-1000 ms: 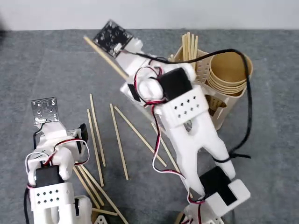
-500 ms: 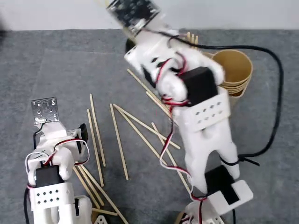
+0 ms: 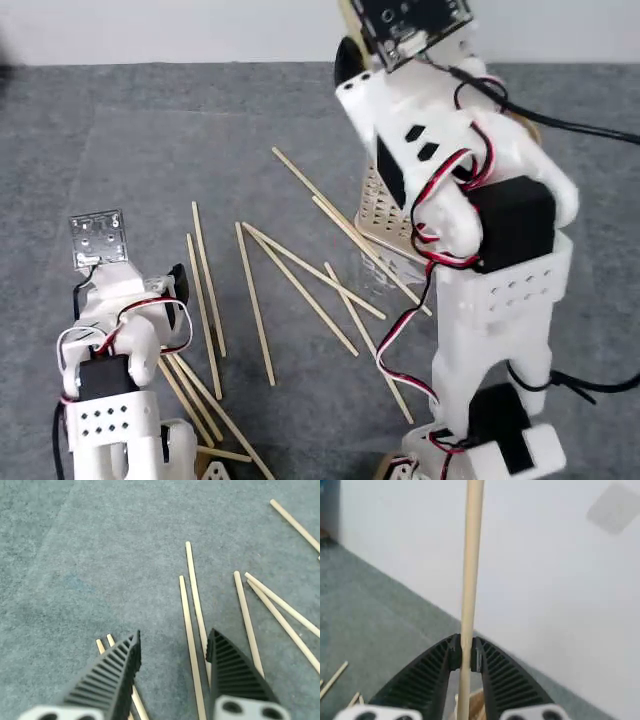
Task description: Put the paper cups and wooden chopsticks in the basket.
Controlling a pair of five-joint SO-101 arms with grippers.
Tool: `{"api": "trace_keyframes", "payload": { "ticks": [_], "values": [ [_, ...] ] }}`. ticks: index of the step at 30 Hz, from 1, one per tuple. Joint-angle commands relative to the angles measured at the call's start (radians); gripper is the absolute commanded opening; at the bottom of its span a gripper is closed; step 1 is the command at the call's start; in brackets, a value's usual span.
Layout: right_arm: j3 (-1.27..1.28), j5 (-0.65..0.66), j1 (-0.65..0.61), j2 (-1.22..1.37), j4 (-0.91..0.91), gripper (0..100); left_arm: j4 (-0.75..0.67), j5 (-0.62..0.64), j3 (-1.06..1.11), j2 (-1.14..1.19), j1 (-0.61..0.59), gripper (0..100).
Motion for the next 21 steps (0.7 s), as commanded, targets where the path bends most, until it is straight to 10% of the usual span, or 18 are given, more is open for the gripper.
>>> {"api": "trace_keyframes", "payload": {
  "ticks": [1, 21],
  "values": [
    [0.055, -0.012, 0.068, -0.036, -0.005, 0.9, -0.028, 0.009, -0.008, -0.014, 0.002, 21],
    [0.899, -0.040, 0.150, -0.367, -0.728, 0.9, -0.029, 0.009, -0.007, -0.012, 0.003, 21]
  ]
}}
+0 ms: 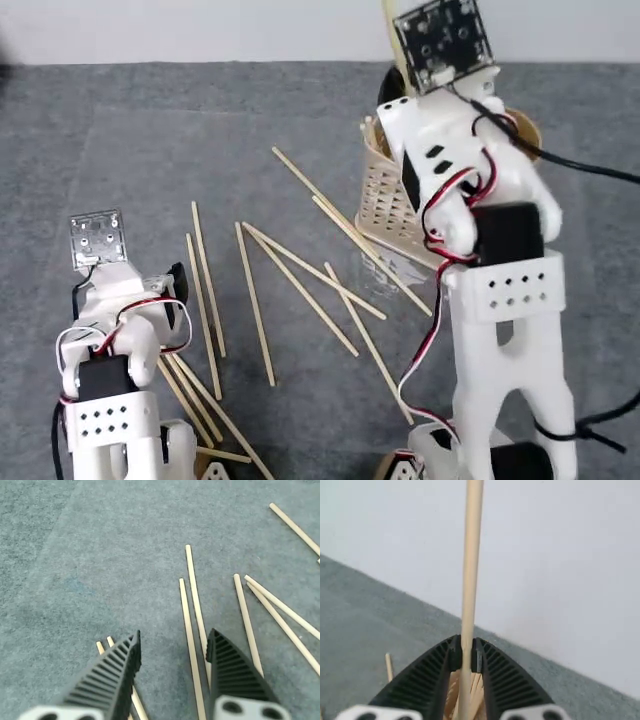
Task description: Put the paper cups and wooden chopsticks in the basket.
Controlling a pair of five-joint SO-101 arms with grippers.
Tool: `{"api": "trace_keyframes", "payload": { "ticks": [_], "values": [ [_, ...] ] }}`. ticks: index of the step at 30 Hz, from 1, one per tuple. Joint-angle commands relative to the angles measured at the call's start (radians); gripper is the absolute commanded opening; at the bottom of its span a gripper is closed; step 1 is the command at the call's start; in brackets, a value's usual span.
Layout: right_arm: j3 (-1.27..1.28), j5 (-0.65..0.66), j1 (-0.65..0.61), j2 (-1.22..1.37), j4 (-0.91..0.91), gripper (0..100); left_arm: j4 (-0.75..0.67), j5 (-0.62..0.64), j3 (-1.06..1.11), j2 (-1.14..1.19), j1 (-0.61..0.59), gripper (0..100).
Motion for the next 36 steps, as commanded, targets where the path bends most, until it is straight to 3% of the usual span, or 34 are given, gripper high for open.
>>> {"api": "trace_keyframes", "payload": {
  "ticks": [1, 12, 16, 22, 30, 36],
  "values": [
    [0.114, -0.002, 0.012, -0.054, -0.226, 0.9, -0.026, 0.009, -0.008, -0.012, 0.003, 21],
    [0.563, -0.009, 0.021, -0.053, -0.760, 0.9, -0.029, 0.009, 0.001, -0.012, 0.003, 21],
    [0.661, -0.009, 0.038, -0.053, -0.837, 1.7, -0.029, 0.009, 0.001, -0.012, 0.003, 21],
    [0.597, -0.091, 0.039, -0.085, -0.665, 19.2, -0.029, 0.009, 0.001, -0.012, 0.003, 21],
    [0.330, -0.098, -0.012, -0.220, -0.064, 13.6, -0.029, 0.009, 0.001, -0.012, 0.003, 21],
    [0.288, -0.092, -0.108, -0.239, 0.306, 12.5, -0.029, 0.009, 0.001, -0.012, 0.003, 21]
  ]
}}
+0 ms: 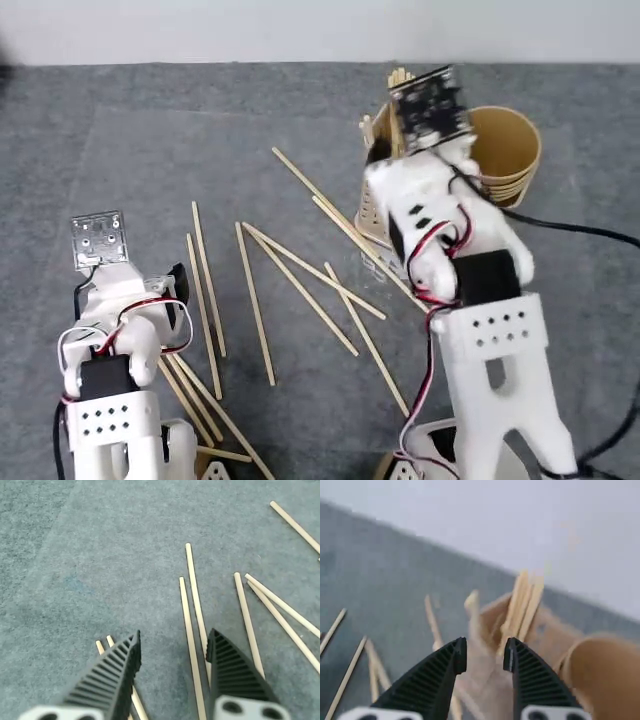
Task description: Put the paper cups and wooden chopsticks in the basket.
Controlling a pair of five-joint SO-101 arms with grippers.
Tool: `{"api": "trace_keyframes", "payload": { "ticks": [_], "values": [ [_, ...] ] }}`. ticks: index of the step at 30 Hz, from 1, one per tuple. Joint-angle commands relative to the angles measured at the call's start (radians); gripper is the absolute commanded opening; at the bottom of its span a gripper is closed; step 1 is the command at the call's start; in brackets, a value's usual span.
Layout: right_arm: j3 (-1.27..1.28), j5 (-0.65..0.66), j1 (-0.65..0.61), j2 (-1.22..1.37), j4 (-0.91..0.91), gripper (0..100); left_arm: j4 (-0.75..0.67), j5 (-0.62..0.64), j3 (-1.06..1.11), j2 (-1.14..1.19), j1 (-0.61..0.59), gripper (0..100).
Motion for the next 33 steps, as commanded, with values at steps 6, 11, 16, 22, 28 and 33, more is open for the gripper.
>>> {"api": "trace_keyframes", "payload": {
  "ticks": [6, 11, 16, 22, 28, 33],
  "values": [
    [0.049, -0.003, -0.136, -0.031, 0.300, 12.9, -0.023, 0.009, -0.008, -0.012, 0.003, 21],
    [0.196, 0.077, -0.177, -0.005, 0.266, 17.7, -0.023, 0.009, -0.008, -0.012, 0.003, 21],
    [0.219, 0.087, -0.182, 0.143, 0.203, 20.2, -0.023, 0.009, -0.008, -0.012, 0.003, 21],
    [0.181, 0.138, -0.182, 0.372, 0.124, 20.2, -0.023, 0.009, -0.008, -0.012, 0.003, 21],
    [0.107, 0.144, -0.183, 0.558, 0.097, 20.2, -0.023, 0.009, -0.008, -0.012, 0.003, 21],
    [0.034, 0.144, -0.188, 0.659, 0.097, 20.2, -0.025, 0.009, -0.008, -0.012, 0.003, 21]
  ]
}}
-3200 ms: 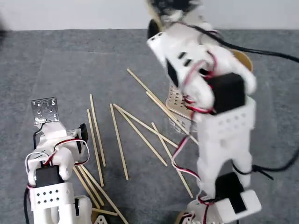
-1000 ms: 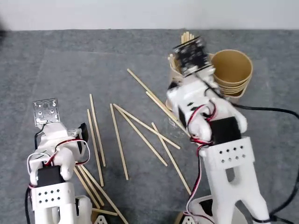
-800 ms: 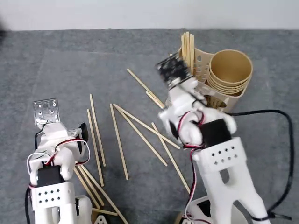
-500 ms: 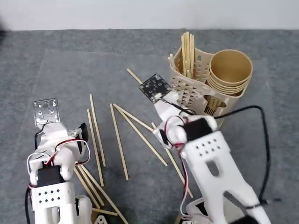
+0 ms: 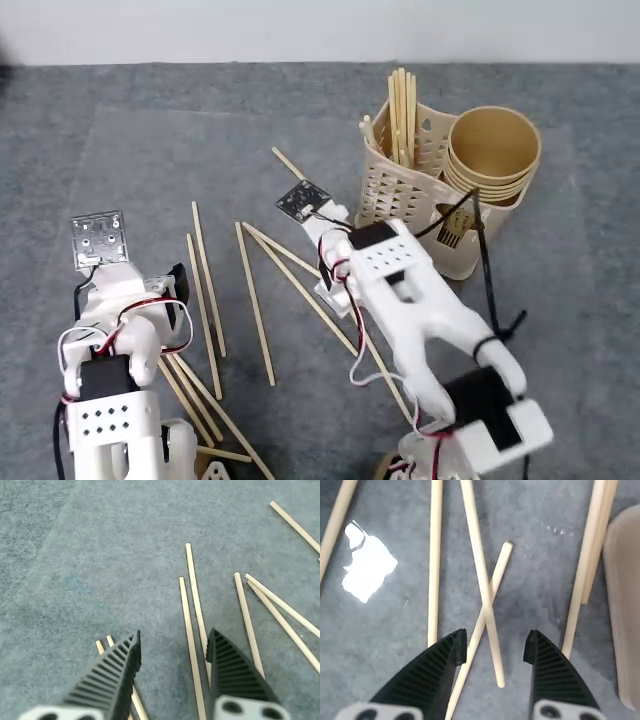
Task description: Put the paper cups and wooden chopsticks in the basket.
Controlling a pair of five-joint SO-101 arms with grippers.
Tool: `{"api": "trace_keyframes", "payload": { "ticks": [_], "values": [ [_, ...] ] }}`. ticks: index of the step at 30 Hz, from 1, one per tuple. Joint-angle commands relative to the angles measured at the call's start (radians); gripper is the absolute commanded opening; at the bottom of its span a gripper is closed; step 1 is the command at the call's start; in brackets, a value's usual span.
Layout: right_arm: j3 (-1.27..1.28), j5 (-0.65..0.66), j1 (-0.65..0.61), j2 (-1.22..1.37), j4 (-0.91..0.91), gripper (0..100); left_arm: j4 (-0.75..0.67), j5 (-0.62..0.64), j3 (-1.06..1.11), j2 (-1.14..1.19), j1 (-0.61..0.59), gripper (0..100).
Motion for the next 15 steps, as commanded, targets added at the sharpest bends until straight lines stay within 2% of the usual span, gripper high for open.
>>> {"api": "trace_keyframes", "payload": {
  "ticks": [1, 8, 15],
  "values": [
    [-0.083, 0.009, -0.018, 0.031, -0.012, 20.2, -0.025, 0.009, -0.008, -0.012, 0.003, 21],
    [-0.092, 0.008, -0.077, 0.048, -0.016, 20.2, -0.025, 0.009, -0.008, -0.012, 0.003, 21],
    [-0.112, 0.008, -0.044, 0.134, -0.079, 20.2, -0.025, 0.009, -0.008, -0.012, 0.003, 21]
  ]
}}
